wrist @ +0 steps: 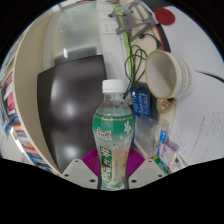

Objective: Pour water

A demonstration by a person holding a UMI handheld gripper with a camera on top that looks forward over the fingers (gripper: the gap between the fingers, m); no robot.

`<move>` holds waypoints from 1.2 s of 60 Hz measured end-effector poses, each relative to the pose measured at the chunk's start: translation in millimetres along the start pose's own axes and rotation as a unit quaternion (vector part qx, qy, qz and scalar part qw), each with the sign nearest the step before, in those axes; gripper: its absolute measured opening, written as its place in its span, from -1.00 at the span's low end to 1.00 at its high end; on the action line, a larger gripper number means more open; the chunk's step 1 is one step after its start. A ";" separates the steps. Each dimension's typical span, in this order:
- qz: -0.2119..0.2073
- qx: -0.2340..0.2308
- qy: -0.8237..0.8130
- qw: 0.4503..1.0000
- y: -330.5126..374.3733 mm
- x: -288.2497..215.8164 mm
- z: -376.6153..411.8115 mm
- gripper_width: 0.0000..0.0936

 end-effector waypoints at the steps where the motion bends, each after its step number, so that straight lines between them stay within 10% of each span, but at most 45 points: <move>1: 0.002 -0.004 -0.022 1.000 0.0 -1.3 0.5 -0.36; 33: -0.001 -0.070 -0.258 0.964 -3.3 -45.6 8.9 -0.36; 49: 0.022 -0.014 0.078 0.997 15.4 -37.0 44.6 -0.36; 72: -0.143 0.138 0.692 0.694 104.0 -236.0 68.0 -0.36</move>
Point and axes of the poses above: the point between the fingertips, and its own axes, seen from behind it with the camera up: z to the left, x down, y backward, against the way the camera looks, the point moved 1 cm from there along y, backward, against the way the camera looks, and after that the axes turned 1 degree about y, right-handed, at the moved point
